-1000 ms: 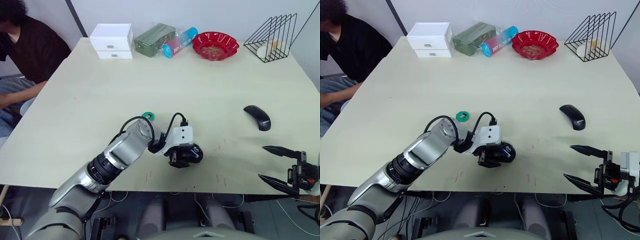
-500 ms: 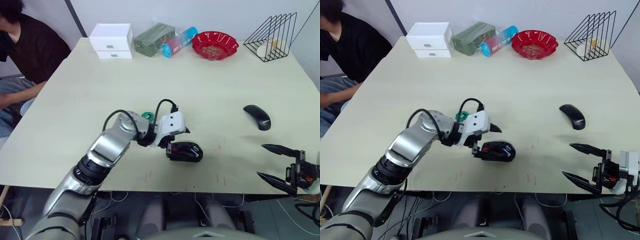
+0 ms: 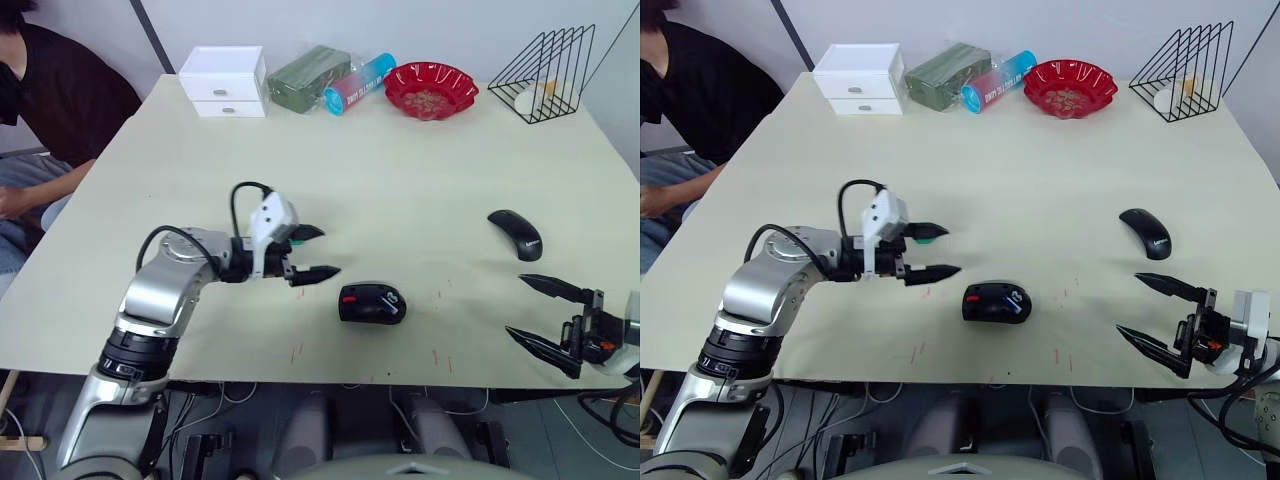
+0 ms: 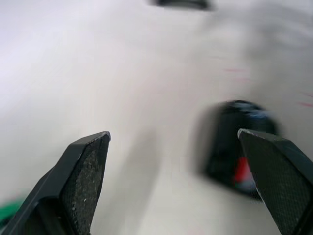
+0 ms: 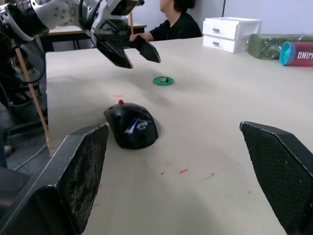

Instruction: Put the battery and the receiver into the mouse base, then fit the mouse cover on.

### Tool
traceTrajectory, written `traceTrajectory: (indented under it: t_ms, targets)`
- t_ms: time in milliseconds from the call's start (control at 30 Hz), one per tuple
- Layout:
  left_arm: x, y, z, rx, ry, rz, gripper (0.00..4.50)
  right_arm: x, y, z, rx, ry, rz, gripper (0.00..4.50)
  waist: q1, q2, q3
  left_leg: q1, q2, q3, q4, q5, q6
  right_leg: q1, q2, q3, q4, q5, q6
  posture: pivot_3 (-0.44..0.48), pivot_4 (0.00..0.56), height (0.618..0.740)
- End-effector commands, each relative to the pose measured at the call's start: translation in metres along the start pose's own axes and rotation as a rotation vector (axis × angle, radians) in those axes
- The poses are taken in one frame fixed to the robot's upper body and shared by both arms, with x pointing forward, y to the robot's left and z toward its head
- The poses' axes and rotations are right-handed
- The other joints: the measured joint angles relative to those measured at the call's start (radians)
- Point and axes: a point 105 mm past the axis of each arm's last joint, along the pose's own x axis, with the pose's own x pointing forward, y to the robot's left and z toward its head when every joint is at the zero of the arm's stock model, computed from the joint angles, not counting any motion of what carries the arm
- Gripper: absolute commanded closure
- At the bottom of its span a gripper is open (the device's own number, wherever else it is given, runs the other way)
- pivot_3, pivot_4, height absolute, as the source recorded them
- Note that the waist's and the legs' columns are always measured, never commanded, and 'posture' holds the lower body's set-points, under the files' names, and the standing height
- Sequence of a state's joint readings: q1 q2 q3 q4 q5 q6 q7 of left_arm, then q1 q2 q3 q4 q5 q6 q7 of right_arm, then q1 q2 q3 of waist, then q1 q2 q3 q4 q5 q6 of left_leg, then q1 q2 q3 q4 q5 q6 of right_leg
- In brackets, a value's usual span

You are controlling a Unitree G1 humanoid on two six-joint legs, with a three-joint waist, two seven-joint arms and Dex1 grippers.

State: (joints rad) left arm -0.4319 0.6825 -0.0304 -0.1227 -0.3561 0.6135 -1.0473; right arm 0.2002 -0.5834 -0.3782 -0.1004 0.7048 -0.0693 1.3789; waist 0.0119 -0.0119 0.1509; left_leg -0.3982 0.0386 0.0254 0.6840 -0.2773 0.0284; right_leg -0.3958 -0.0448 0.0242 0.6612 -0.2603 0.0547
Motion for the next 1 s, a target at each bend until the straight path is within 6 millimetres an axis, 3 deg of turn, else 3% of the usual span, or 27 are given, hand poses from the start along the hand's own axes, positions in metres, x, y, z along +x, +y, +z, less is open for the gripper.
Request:
traceTrajectory:
  t_ms: [33, 233, 467, 667, 700, 800, 833, 1000]
  targets:
    - [-0.012, 0.014, -0.001, 0.018, -0.056, 0.114, 0.05, 0.002, -0.001, 0.006, -0.037, -0.009, -0.005, 0.00, 0.000, 0.000, 0.000, 0.000, 0.000, 0.000, 0.000, 0.000, 0.000, 0.000, 0.000, 0.000, 0.000, 0.000, 0.000, 0.000, 0.150, 0.740]
    - [-0.019, 0.027, -0.009, 0.006, -0.119, 0.282, 0.05, 0.003, -0.001, 0.006, -0.039, -0.012, -0.010, 0.00, 0.001, 0.000, 0.000, 0.000, 0.000, 0.000, 0.000, 0.000, 0.000, 0.000, -0.001, 0.000, 0.000, 0.000, 0.000, 0.000, 0.150, 0.740]
    - [-0.004, 0.031, -0.018, -0.064, -0.089, 0.492, 0.05, 0.006, -0.003, 0.006, -0.035, -0.016, -0.018, 0.00, 0.001, 0.000, 0.000, 0.000, 0.000, 0.000, 0.000, 0.000, 0.000, 0.000, -0.001, 0.000, 0.000, 0.000, 0.000, 0.000, 0.150, 0.740]
    - [0.009, 0.036, -0.012, -0.111, -0.085, 0.584, 0.05, 0.006, -0.008, 0.009, -0.041, -0.009, -0.009, 0.00, 0.001, 0.000, 0.000, 0.000, 0.000, 0.000, 0.000, 0.000, 0.000, 0.000, -0.001, 0.000, 0.001, 0.000, 0.000, 0.000, 0.150, 0.740]
    - [0.012, 0.035, -0.010, -0.128, -0.090, 0.599, 0.52, 0.006, -0.009, 0.010, -0.042, -0.007, -0.007, 0.00, 0.001, 0.000, 0.000, 0.000, -0.001, 0.000, 0.000, 0.000, 0.000, 0.000, -0.001, 0.000, 0.001, 0.000, 0.000, 0.000, 0.150, 0.740]
    - [0.016, 0.035, -0.010, -0.131, -0.067, 0.626, 0.83, 0.005, -0.010, 0.011, -0.044, -0.003, -0.004, 0.00, 0.001, 0.000, 0.000, 0.000, -0.001, 0.000, 0.000, 0.000, 0.000, 0.000, -0.001, 0.000, 0.001, 0.000, 0.000, 0.000, 0.150, 0.740]
    - [0.015, 0.036, -0.011, -0.134, -0.053, 0.647, 1.32, 0.005, -0.010, 0.012, -0.044, -0.002, -0.004, 0.00, 0.001, 0.000, 0.000, 0.000, -0.001, 0.000, 0.000, 0.000, 0.000, 0.000, -0.001, 0.000, 0.001, 0.000, 0.000, 0.000, 0.150, 0.740]
    - [0.012, 0.037, -0.013, -0.151, -0.015, 0.679, 1.32, 0.004, -0.011, 0.012, -0.044, 0.002, -0.002, 0.00, 0.000, 0.000, 0.000, 0.000, -0.001, 0.000, 0.000, 0.000, 0.000, 0.000, -0.001, 0.000, 0.001, 0.000, 0.000, 0.000, 0.150, 0.740]
